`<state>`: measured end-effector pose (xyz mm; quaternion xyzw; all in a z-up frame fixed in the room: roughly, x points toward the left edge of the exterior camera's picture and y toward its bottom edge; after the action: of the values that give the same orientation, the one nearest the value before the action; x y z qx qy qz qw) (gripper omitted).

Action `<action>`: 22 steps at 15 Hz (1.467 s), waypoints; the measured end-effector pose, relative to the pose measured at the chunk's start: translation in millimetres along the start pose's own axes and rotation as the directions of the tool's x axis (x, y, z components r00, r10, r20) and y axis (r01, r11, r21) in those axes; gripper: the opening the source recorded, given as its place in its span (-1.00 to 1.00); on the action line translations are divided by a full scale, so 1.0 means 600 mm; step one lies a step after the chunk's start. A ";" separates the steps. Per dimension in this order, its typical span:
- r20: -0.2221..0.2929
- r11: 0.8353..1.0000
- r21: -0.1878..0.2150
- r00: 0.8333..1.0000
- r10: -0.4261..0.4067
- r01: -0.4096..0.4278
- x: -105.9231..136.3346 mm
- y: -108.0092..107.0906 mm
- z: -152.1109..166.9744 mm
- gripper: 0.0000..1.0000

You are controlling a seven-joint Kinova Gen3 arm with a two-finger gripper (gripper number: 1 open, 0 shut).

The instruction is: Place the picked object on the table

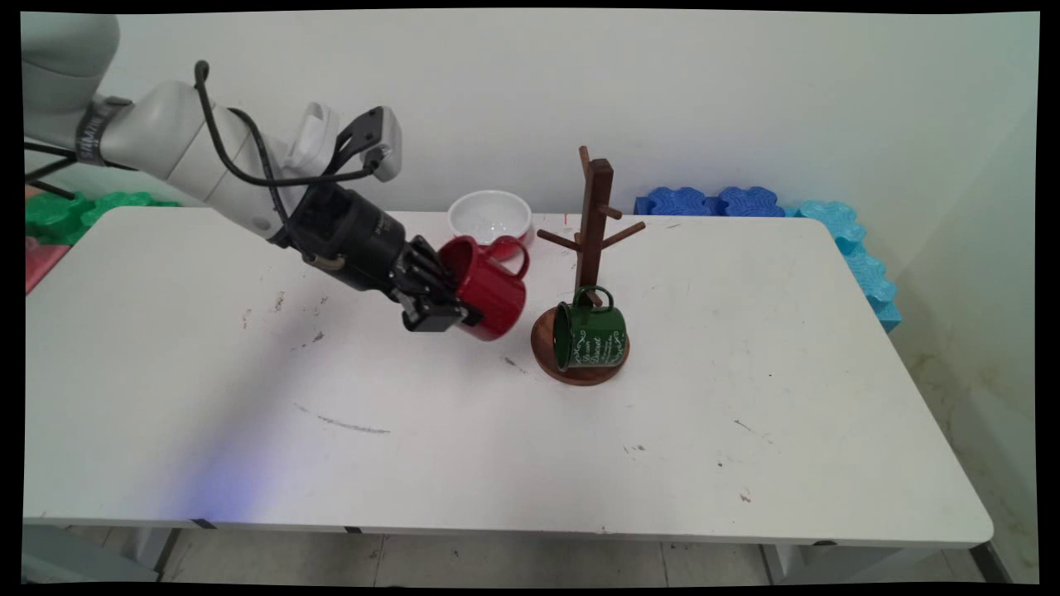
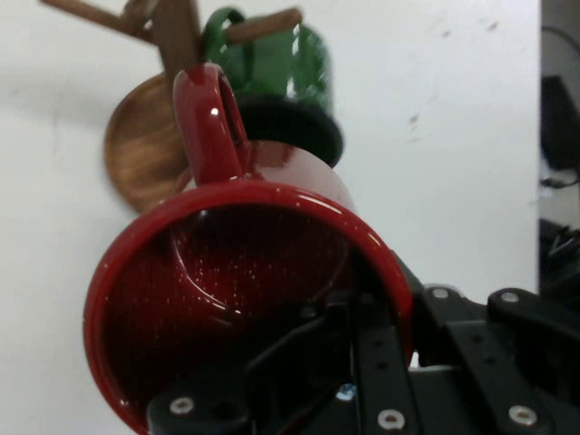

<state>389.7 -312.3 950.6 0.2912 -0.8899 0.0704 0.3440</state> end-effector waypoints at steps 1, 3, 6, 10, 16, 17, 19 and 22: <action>0.013 1.000 0.013 1.000 0.011 -0.011 -0.006 -0.007 -0.001 -1.00; 0.039 0.999 0.037 0.999 0.035 -0.037 -0.017 -0.021 0.000 -1.00; 0.077 0.994 0.071 0.994 0.077 -0.082 -0.033 -0.041 0.005 -1.00; 0.130 0.983 0.105 0.982 0.140 -0.154 -0.050 -0.066 0.020 -1.00; 0.206 0.956 0.113 0.948 0.243 -0.270 -0.071 -0.095 0.051 -1.00; 0.218 0.951 0.112 0.941 0.259 -0.288 -0.072 -0.100 0.055 -1.00; 0.243 0.939 0.109 0.925 0.293 -0.326 -0.075 -0.111 0.066 -1.00; 0.277 0.924 0.098 0.902 0.332 -0.370 -0.079 -0.124 0.080 -1.00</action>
<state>432.5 -366.7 877.7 0.1572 -0.9568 0.1590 0.1858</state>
